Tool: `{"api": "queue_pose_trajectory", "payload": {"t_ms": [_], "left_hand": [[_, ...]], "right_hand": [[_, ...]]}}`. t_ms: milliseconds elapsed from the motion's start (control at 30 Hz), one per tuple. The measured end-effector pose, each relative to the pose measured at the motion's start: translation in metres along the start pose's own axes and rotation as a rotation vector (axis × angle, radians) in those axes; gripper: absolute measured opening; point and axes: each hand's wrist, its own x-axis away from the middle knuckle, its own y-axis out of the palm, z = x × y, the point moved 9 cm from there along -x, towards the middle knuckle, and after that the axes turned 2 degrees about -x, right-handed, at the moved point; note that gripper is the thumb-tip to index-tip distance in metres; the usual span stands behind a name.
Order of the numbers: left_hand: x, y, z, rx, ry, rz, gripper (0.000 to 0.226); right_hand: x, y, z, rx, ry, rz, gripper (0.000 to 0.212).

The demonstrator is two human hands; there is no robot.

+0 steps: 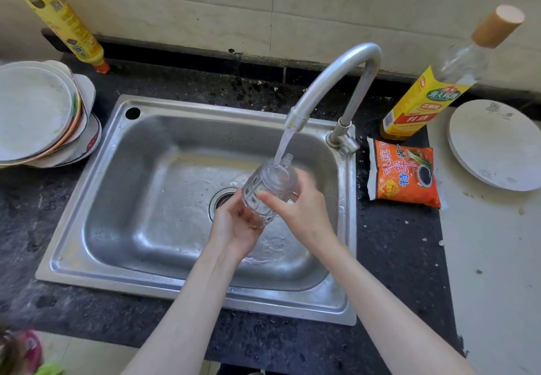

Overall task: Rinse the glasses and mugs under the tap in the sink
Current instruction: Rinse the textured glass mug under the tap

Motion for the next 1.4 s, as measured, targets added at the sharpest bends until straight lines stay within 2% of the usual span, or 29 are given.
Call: {"api": "queue_pose_trajectory", "payload": {"t_ms": [100, 200, 300, 400, 467, 500, 567, 633, 767, 833, 967, 1033, 1133, 1267, 1300, 1400], "left_hand": [[-0.001, -0.003, 0.008, -0.013, 0.08, 0.009, 0.032], [0.009, 0.001, 0.03, -0.283, 0.303, 0.052, 0.023], [0.031, 0.017, 0.058, -0.741, 0.651, 0.14, 0.022], [0.05, 0.05, 0.063, -1.039, 0.912, -0.021, 0.015], [0.06, 0.065, 0.056, -1.297, 1.041, -0.07, 0.006], [0.066, 0.07, 0.055, -1.392, 1.119, -0.066, 0.013], [0.074, 0.074, 0.059, -1.383, 1.221, -0.061, 0.026], [0.074, 0.072, 0.064, -1.262, 1.182, -0.084, 0.044], [0.047, 0.066, 0.044, -1.138, 0.699, -0.278, 0.106], [0.043, 0.068, 0.038, -1.123, 0.655, -0.321, 0.109], [0.043, 0.067, 0.036, -0.997, 0.686, -0.29, 0.086], [0.044, 0.065, 0.039, -0.964, 0.735, -0.253, 0.084], [0.045, 0.067, 0.045, -1.0, 0.781, -0.22, 0.087], [0.045, 0.07, 0.048, -1.073, 0.786, -0.211, 0.085], [0.045, 0.07, 0.047, -1.088, 0.778, -0.206, 0.086], [0.045, 0.069, 0.044, -1.14, 0.769, -0.178, 0.087]], "right_hand": [[0.001, -0.002, 0.006, -0.01, 0.042, 0.005, 0.064], [0.0, -0.004, 0.015, 0.006, 0.058, -0.014, 0.072], [0.004, 0.005, 0.037, -0.358, 0.259, -0.053, 0.069], [0.005, 0.012, 0.055, -0.788, 0.403, -0.042, 0.036], [0.006, 0.016, 0.064, -1.006, 0.499, -0.042, 0.039], [0.006, 0.018, 0.066, -1.1, 0.534, -0.054, 0.041], [0.008, 0.022, 0.07, -1.226, 0.586, -0.053, 0.041], [0.01, 0.024, 0.073, -1.29, 0.618, -0.044, 0.04], [0.012, 0.021, 0.077, -1.271, 0.644, -0.078, 0.042], [0.013, 0.022, 0.079, -1.252, 0.657, -0.107, 0.043], [0.014, 0.022, 0.082, -1.186, 0.684, -0.115, 0.044], [0.012, 0.019, 0.08, -1.073, 0.673, -0.154, 0.042], [-0.003, -0.01, 0.071, -0.522, 0.529, -0.112, 0.032], [-0.033, -0.087, 0.037, 0.177, 0.129, 0.323, 0.026], [-0.038, -0.098, 0.026, 0.304, 0.024, 0.381, 0.028], [-0.054, -0.106, 0.013, 0.595, -0.132, 0.373, 0.036]]}}
